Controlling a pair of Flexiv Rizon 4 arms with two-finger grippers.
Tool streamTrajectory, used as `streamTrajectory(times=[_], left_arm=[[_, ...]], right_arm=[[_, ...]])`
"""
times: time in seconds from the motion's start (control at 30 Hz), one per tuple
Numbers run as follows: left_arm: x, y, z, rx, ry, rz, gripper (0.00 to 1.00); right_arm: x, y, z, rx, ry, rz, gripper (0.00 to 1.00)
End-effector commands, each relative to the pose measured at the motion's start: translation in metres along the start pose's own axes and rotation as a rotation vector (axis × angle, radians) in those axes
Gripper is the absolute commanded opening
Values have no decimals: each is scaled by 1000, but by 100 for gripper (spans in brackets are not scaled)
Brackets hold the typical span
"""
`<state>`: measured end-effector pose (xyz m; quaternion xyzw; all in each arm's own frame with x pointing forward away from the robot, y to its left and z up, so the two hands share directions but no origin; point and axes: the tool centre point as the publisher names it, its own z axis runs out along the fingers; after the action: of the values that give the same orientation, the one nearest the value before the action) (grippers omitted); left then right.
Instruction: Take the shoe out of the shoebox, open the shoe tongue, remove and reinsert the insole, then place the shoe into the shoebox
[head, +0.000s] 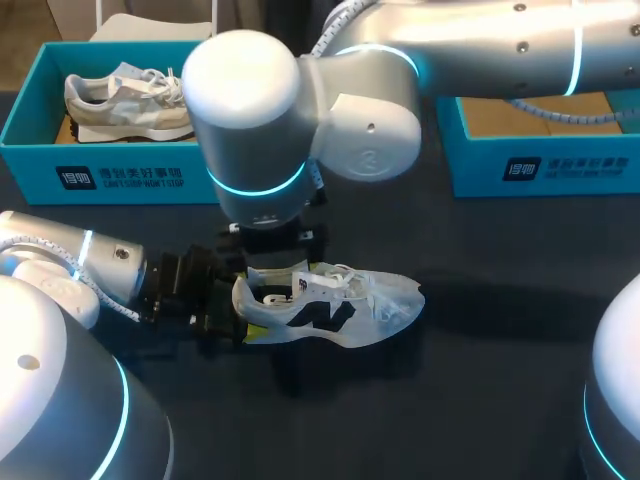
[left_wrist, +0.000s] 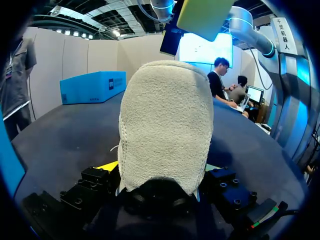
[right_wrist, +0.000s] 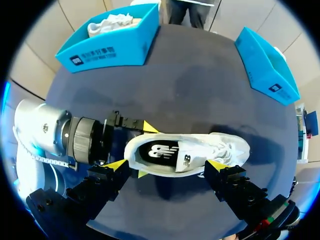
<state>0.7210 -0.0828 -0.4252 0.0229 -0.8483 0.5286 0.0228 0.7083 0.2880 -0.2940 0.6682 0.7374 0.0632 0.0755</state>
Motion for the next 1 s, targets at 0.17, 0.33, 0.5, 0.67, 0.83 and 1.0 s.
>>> streamTrajectory(times=[0.17,0.33,0.5,0.67,0.83,1.0], left_arm=[[-2,3,0,-4,1,0,0],[-2,3,0,-4,1,0,0],[-2,3,0,-4,1,0,0],[-2,3,0,-4,1,0,0],[-2,3,0,-4,1,0,0],[-2,3,0,-4,1,0,0]], right_arm=[[5,-4,-4,1,-6,46,100],[5,-6,-2,35,-4,65,100],[8,-10,2,59,-5,86,100],[15,-14,3,76,-7,96,100],[18,-18,8,91,-29,104,100],[15,-21,19,113,-80,116,100]])
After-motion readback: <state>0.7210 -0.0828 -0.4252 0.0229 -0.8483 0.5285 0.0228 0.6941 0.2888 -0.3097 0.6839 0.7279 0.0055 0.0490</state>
